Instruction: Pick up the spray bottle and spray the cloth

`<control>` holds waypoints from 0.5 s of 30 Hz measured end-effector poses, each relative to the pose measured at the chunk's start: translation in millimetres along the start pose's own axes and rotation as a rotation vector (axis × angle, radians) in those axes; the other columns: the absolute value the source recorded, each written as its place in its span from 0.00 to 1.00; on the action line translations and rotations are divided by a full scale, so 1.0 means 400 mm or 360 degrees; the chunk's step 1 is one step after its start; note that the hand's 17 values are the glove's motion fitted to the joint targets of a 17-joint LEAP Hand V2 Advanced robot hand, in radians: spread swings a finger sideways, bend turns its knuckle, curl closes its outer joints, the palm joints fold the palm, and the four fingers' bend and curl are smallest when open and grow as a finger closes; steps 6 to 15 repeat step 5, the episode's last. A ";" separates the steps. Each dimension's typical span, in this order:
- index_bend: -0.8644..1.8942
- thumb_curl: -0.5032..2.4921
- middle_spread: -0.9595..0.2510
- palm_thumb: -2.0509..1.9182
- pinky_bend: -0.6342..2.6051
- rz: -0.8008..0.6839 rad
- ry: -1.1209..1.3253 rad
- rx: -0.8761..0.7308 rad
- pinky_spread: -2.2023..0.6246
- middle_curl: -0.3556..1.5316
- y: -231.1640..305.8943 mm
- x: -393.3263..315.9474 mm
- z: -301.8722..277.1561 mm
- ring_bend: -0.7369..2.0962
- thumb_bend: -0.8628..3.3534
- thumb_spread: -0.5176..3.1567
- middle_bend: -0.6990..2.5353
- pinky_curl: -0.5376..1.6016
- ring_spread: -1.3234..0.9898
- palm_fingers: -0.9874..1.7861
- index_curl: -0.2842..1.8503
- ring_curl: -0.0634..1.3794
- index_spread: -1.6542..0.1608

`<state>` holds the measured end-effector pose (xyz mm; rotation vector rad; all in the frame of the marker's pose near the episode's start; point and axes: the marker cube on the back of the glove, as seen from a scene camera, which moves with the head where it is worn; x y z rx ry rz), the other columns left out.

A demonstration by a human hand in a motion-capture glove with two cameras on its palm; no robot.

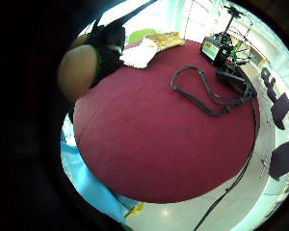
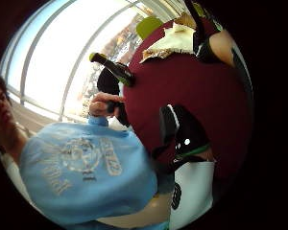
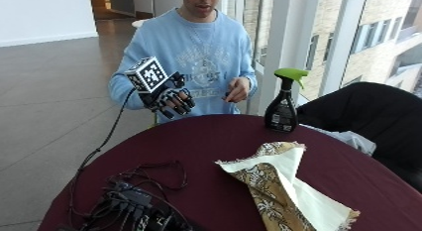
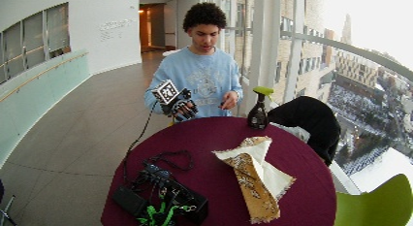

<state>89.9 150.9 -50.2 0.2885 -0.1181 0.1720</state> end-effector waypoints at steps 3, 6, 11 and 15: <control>0.39 0.31 0.72 0.71 0.24 -0.0024 0.0030 -0.0013 0.86 0.42 -0.002 -0.005 0.004 0.32 0.20 0.45 0.30 0.37 0.56 0.65 0.33 0.24 0.74; 0.39 0.31 0.72 0.71 0.24 -0.0047 0.0046 -0.0015 0.86 0.42 -0.006 -0.005 0.004 0.32 0.20 0.45 0.30 0.37 0.56 0.65 0.33 0.24 0.74; 0.39 0.31 0.72 0.71 0.24 -0.0047 0.0046 -0.0015 0.86 0.42 -0.006 -0.005 0.004 0.32 0.20 0.45 0.30 0.37 0.56 0.65 0.33 0.24 0.74; 0.39 0.31 0.72 0.71 0.24 -0.0047 0.0046 -0.0015 0.86 0.42 -0.006 -0.005 0.004 0.32 0.20 0.45 0.30 0.37 0.56 0.65 0.33 0.24 0.74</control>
